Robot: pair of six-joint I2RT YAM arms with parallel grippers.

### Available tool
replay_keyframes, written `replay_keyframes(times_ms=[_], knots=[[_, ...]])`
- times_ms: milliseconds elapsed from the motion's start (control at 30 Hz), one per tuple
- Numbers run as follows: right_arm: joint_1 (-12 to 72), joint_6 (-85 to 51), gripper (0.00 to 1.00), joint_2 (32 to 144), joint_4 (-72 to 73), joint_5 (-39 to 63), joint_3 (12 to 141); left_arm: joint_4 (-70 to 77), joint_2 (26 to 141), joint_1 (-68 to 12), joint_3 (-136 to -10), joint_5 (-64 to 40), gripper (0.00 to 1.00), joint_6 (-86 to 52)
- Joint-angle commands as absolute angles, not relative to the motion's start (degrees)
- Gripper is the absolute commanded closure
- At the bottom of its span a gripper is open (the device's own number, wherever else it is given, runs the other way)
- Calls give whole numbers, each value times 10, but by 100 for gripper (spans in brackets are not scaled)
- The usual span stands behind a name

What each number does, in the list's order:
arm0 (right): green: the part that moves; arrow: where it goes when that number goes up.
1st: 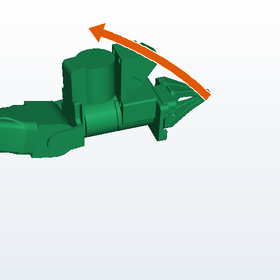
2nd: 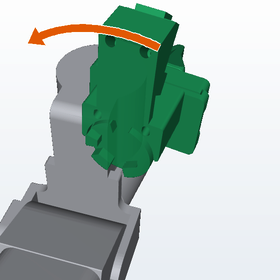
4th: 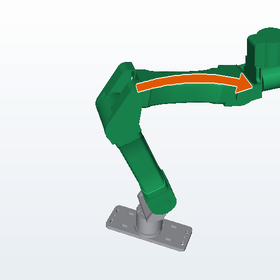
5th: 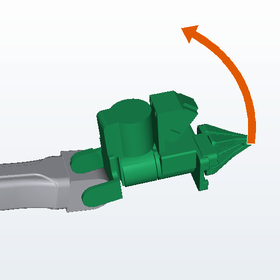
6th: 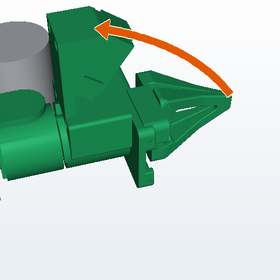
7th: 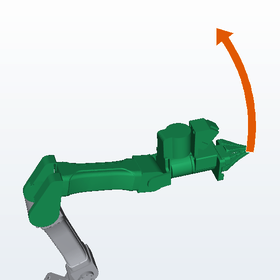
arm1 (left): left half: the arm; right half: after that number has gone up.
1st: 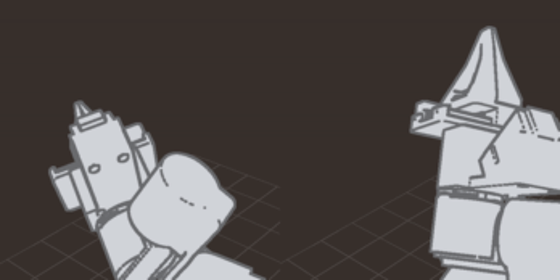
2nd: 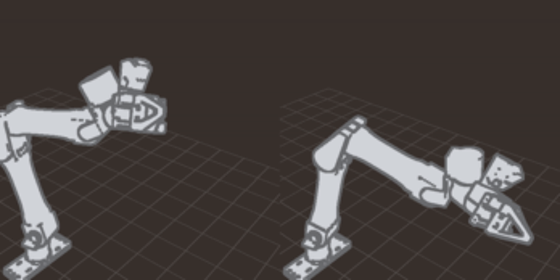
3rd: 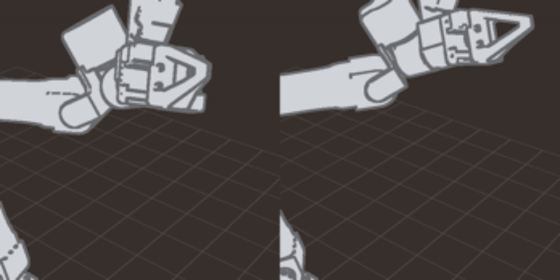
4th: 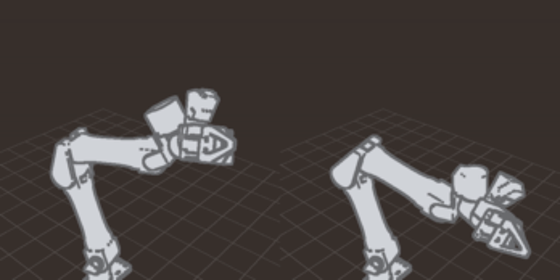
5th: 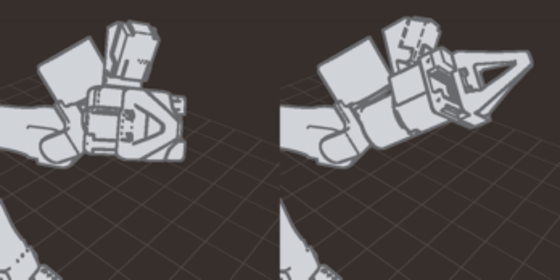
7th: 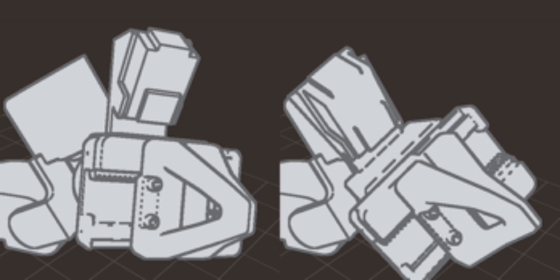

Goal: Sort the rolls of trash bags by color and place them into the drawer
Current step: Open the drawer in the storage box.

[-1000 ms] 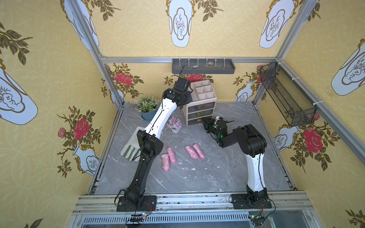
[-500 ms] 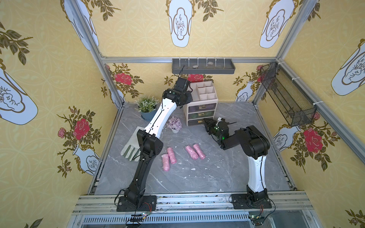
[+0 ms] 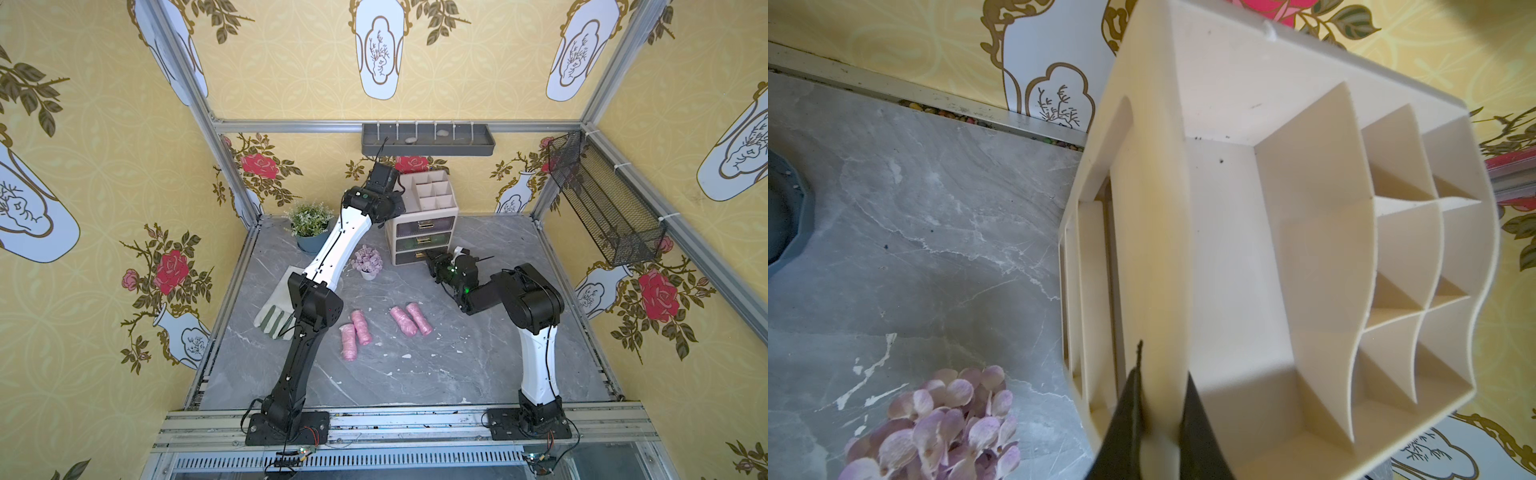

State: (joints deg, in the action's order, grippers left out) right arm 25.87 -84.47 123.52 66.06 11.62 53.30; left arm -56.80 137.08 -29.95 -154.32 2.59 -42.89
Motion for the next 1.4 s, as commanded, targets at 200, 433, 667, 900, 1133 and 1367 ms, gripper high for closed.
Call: replay_keyframes(times_ms=[200, 433, 667, 900, 1133, 1367], knots=[[261, -853, 77, 1244, 664, 110, 546, -623, 1379, -299, -1537, 0, 95, -438], [261, -855, 68, 1232, 652, 105, 532, -622, 1379, -297, -1535, -2, 95, -438], [261, -854, 68, 1245, 650, 104, 558, -623, 1377, -297, -1534, -4, 95, -438], [260, -859, 72, 1257, 643, 96, 570, -623, 1377, -297, -1533, -4, 95, -436], [257, -864, 78, 1271, 658, 91, 577, -625, 1376, -297, -1532, -6, 95, -434], [251, -868, 86, 1283, 694, 89, 581, -627, 1375, -297, -1533, -8, 95, -434]])
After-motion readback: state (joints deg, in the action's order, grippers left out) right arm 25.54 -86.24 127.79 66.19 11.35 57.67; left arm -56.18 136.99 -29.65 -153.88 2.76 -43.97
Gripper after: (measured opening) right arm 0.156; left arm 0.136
